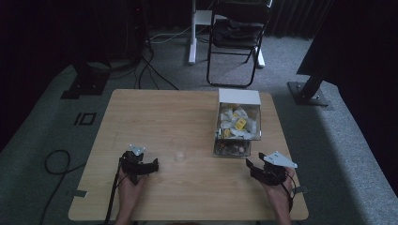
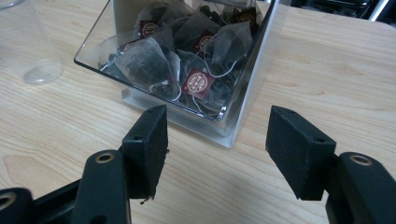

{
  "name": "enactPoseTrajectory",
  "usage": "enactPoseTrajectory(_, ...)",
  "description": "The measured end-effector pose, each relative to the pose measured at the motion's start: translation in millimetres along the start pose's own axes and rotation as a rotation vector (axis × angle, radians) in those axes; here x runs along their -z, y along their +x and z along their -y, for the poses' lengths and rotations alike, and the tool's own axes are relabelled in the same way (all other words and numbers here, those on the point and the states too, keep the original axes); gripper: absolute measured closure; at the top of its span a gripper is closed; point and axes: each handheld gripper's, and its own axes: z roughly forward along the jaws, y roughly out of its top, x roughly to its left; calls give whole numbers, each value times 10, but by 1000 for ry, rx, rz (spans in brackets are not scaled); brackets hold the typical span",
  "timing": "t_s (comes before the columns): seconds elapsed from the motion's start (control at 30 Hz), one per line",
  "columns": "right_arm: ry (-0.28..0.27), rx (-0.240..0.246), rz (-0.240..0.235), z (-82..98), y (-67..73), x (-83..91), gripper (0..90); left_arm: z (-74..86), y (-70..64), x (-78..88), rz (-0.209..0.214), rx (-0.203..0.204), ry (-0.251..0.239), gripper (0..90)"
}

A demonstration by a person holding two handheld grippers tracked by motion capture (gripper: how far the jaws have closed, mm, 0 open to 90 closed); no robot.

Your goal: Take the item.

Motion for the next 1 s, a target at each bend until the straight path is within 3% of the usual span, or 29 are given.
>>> enactPoseTrajectory(1.0, -18, 68, -63, -86, 264, -94, 383, 0, 0, 0, 0, 0, 0, 36)
